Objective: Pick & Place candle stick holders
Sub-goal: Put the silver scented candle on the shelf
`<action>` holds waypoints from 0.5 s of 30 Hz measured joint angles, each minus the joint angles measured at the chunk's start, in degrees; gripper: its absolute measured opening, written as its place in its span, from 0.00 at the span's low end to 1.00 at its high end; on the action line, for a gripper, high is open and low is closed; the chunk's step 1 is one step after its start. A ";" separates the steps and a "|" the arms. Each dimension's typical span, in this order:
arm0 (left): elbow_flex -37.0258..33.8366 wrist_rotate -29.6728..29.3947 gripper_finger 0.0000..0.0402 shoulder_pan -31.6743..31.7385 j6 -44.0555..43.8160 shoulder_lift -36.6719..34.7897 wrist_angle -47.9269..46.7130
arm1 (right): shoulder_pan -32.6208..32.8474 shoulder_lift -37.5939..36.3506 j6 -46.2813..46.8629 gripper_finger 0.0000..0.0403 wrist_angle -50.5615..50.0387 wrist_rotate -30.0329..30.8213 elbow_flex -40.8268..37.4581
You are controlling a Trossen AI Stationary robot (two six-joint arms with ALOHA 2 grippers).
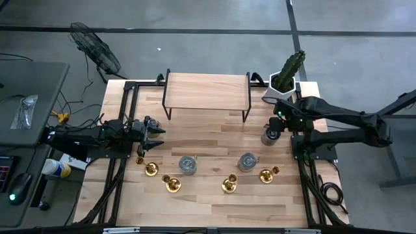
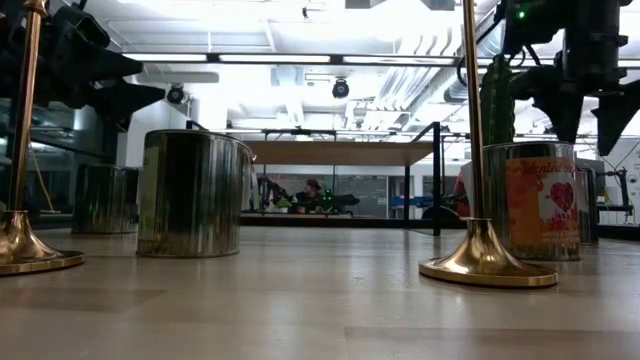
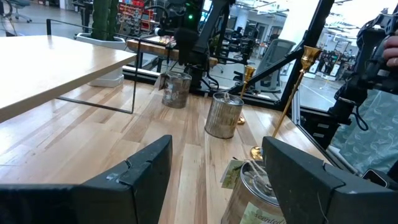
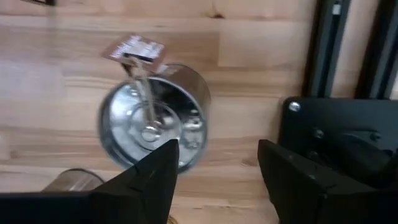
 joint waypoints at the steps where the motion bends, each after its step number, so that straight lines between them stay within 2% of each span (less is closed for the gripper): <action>1: 0.01 0.02 0.61 0.00 0.00 0.00 0.00 | 0.00 0.33 0.01 0.53 -0.32 -0.06 0.00; 8: 0.00 0.02 0.61 -0.02 0.00 0.00 0.00 | -0.65 1.52 0.00 0.49 0.59 -2.70 -2.30; 15: 0.02 0.02 0.61 -0.02 0.00 0.01 0.00 | -1.80 1.78 0.00 0.45 1.70 -2.76 -2.84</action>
